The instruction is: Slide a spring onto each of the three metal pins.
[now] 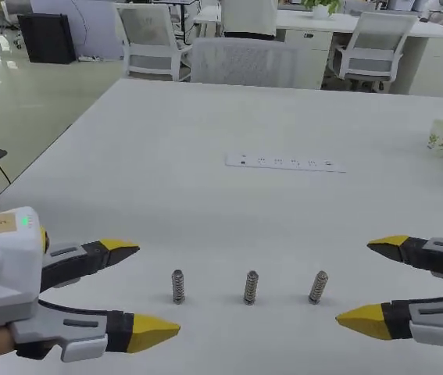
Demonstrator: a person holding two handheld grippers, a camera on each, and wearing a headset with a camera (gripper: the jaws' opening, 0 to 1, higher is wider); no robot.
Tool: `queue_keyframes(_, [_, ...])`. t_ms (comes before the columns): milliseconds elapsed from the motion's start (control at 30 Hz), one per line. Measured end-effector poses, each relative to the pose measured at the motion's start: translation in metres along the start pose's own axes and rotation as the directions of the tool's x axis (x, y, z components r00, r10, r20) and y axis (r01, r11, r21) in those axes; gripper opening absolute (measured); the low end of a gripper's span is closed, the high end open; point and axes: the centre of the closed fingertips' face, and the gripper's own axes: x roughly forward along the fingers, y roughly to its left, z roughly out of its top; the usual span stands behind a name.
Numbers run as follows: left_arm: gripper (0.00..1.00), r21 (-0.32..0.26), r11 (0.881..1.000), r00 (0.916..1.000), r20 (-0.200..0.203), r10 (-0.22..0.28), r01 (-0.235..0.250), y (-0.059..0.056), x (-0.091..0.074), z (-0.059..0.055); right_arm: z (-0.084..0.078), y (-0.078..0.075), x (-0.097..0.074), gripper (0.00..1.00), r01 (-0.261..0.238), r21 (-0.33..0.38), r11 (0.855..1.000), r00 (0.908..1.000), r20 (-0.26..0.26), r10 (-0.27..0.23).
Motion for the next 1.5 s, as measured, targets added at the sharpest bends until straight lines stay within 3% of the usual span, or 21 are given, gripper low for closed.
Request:
queue_keyframes(267, [0.73, -0.023, 1.0, 0.9999, 0.002, 0.011, -0.011, -0.002, -0.002, -0.007, -0.007, 0.005, -0.005, 0.78, 0.016, 0.013, 1.0, 0.9991, 0.04, -0.017])
queue_keyframes(367, [0.73, -0.031, 0.999, 0.9999, 0.003, 0.016, -0.016, -0.002, -0.003, -0.01, -0.006, 0.005, -0.006, 0.79, 0.028, 0.038, 0.999, 0.9966, 0.077, -0.031])
queue_keyframes(533, [0.73, -0.043, 0.999, 0.9995, 0.01, 0.031, -0.03, 0.0, -0.005, -0.012, -0.012, 0.005, -0.007, 0.81, 0.041, 0.071, 0.997, 0.9948, 0.09, -0.047])
queue_keyframes(900, [0.73, -0.045, 0.998, 0.9992, 0.016, 0.037, -0.036, -0.001, -0.005, -0.01, -0.017, 0.007, -0.007, 0.81, 0.042, 0.095, 0.995, 0.9947, 0.089, -0.05])
queue_keyframes(1500, [0.72, -0.044, 0.998, 0.9987, 0.018, 0.047, -0.047, 0.001, -0.009, -0.009, -0.009, 0.006, -0.007, 0.82, 0.04, 0.078, 0.996, 0.9945, 0.094, -0.047])
